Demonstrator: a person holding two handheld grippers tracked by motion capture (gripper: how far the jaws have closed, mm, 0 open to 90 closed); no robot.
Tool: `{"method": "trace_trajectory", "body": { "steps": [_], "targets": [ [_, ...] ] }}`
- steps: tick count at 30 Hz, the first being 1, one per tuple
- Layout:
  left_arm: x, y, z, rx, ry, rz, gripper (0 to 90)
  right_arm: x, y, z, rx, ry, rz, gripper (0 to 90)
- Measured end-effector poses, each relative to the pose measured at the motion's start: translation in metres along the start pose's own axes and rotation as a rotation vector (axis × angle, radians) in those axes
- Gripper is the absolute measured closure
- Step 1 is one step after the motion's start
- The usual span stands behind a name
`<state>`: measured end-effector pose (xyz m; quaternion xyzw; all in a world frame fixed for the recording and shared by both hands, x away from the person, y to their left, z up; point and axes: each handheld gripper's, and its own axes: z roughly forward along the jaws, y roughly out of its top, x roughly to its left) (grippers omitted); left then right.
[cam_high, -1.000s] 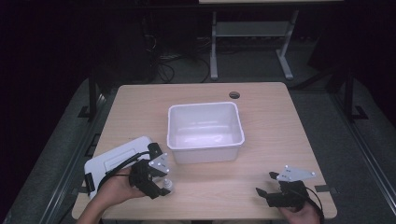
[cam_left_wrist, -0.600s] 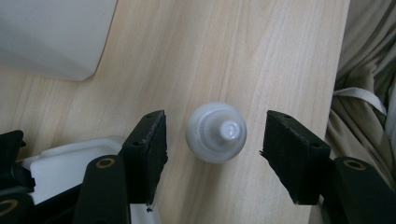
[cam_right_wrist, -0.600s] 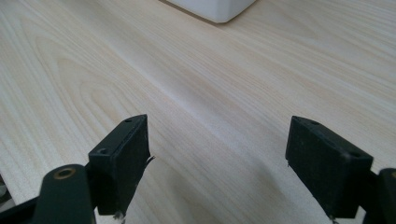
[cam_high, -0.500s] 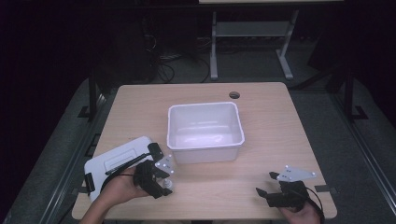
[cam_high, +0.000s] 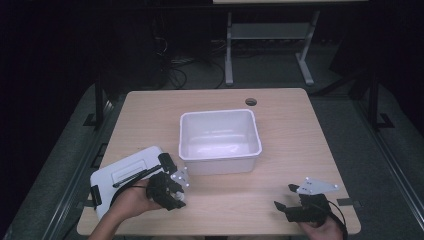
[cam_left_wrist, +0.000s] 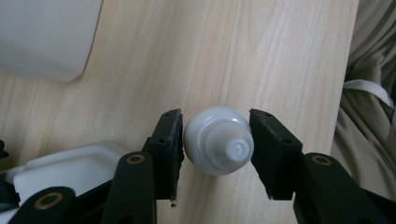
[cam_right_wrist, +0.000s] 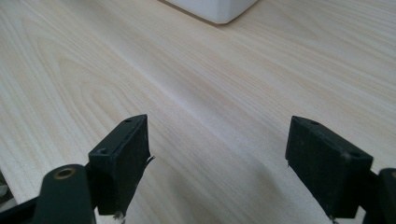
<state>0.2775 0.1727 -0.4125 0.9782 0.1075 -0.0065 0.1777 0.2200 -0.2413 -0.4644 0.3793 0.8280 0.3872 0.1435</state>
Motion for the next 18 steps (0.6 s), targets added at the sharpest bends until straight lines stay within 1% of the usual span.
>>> {"method": "trace_trajectory", "body": {
  "steps": [4,5,7,16,18],
  "targets": [
    [-0.0008,0.0005,0.0015,0.007,0.008,0.001,58.6,0.0000,-0.0001,0.0000,0.001,0.000,0.000,21.1],
    [-0.0013,0.0008,0.0014,0.008,0.013,0.009,58.8,0.0000,0.0000,-0.0002,0.000,-0.001,0.000,21.1],
    [-0.0017,0.0008,0.0014,0.008,0.013,0.010,59.0,-0.0001,-0.0001,-0.0002,0.000,-0.001,0.000,21.1],
    [-0.0019,0.0007,0.0008,0.010,0.021,0.011,59.5,0.0002,-0.0001,-0.0002,0.001,-0.001,0.000,21.1],
    [-0.0020,0.0003,-0.0004,0.001,0.017,0.006,59.5,-0.0001,-0.0002,-0.0002,0.000,-0.001,0.000,21.1]
  ]
}}
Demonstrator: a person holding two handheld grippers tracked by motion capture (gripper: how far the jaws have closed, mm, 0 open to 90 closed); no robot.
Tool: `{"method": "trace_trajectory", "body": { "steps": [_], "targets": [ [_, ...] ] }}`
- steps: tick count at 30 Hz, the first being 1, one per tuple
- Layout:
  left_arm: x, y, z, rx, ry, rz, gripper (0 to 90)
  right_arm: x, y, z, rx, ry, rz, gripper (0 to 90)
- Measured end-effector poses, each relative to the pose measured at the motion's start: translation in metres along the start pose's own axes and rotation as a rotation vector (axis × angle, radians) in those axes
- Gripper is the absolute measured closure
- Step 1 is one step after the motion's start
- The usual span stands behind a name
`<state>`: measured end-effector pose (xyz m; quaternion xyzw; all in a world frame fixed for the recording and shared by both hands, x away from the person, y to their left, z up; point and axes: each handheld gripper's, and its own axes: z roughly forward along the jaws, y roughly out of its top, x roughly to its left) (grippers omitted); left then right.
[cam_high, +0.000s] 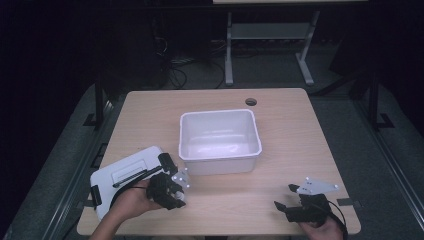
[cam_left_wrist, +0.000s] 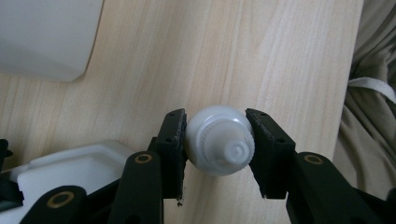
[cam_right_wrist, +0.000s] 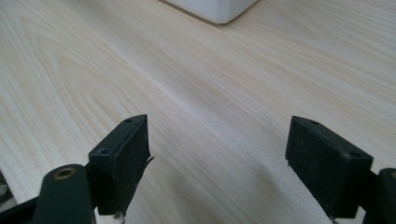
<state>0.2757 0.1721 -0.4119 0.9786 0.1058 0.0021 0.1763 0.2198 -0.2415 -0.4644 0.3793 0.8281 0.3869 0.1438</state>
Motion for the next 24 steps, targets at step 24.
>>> {"method": "trace_trajectory", "body": {
  "steps": [24],
  "targets": [
    [0.002,0.008,-0.054,-0.038,0.038,0.000,59.5,-0.001,-0.001,0.002,0.005,0.000,0.006,21.1]
  ]
}}
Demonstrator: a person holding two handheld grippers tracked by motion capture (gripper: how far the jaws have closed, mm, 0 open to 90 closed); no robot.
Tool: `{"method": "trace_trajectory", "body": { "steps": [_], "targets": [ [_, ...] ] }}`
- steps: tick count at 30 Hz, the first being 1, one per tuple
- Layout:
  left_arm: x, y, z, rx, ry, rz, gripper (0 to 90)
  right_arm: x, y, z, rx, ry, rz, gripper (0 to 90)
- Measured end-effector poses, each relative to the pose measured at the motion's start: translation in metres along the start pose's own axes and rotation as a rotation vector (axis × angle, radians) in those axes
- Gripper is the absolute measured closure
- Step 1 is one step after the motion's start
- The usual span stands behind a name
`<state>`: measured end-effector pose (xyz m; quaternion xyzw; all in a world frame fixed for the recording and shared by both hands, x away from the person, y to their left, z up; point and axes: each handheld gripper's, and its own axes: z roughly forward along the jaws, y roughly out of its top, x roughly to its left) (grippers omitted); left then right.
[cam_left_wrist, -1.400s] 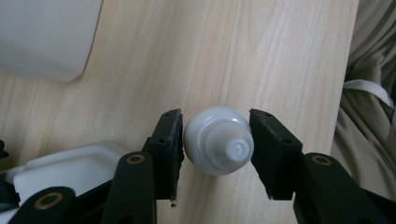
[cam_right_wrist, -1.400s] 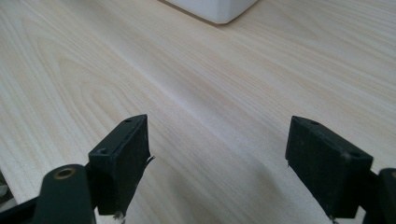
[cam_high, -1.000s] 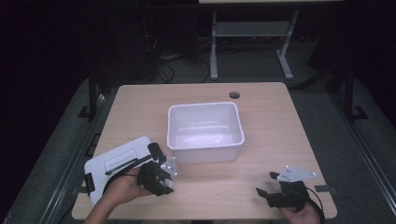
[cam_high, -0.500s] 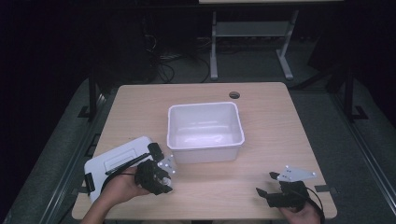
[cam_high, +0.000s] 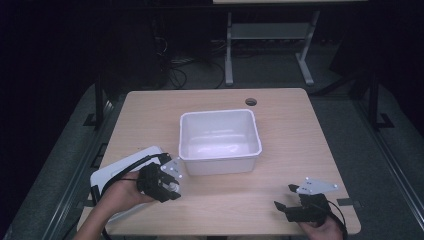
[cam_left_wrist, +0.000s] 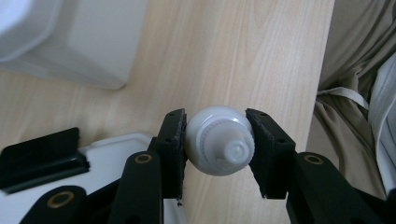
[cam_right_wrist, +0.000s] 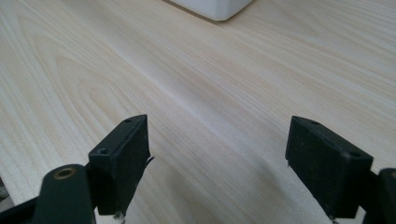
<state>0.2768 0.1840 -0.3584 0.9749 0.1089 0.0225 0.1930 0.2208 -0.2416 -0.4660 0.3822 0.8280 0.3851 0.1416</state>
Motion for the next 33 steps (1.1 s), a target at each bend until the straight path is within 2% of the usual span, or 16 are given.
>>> {"method": "trace_trajectory", "body": {
  "steps": [15,24,33],
  "targets": [
    [0.010,0.014,-0.031,-0.002,0.010,0.001,59.5,-0.003,-0.001,0.002,0.001,0.011,0.022,21.1],
    [0.019,0.028,-0.050,0.001,0.015,0.011,59.4,-0.005,-0.002,0.005,0.007,0.018,0.028,21.0],
    [0.028,0.043,-0.065,-0.023,0.014,0.008,59.4,-0.005,-0.002,0.005,0.010,0.016,0.029,21.1]
  ]
}}
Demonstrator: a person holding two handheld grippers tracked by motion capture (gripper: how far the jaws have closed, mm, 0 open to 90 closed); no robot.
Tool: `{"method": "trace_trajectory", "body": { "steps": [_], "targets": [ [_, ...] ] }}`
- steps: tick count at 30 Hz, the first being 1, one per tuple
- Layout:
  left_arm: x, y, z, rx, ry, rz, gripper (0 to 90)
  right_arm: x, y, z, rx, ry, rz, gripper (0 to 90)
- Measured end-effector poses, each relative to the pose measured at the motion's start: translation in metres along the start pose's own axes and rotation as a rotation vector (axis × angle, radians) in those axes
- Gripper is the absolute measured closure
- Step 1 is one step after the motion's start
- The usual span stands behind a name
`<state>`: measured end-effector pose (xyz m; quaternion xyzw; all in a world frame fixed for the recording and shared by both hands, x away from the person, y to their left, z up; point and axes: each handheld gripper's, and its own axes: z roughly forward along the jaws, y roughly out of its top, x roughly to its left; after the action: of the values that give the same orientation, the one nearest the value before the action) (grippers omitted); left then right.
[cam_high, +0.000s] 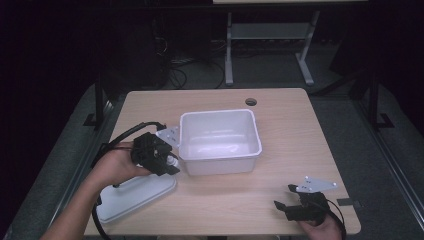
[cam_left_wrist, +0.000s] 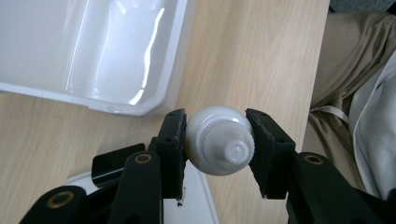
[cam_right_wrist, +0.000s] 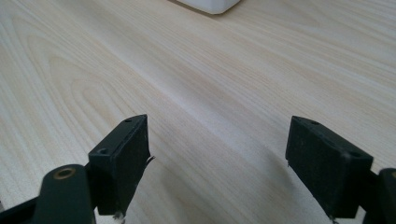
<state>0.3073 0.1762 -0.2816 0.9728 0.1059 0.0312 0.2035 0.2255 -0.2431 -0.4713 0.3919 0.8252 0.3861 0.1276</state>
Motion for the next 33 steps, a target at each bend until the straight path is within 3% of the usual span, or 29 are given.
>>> {"method": "trace_trajectory", "body": {
  "steps": [14,33],
  "targets": [
    [0.023,0.020,-0.010,-0.021,0.013,-0.005,59.5,-0.001,-0.002,-0.001,0.004,-0.001,0.016,20.9],
    [0.058,0.037,0.013,0.002,0.033,-0.037,59.5,-0.005,-0.005,-0.005,-0.012,-0.006,0.023,20.8]
  ]
}}
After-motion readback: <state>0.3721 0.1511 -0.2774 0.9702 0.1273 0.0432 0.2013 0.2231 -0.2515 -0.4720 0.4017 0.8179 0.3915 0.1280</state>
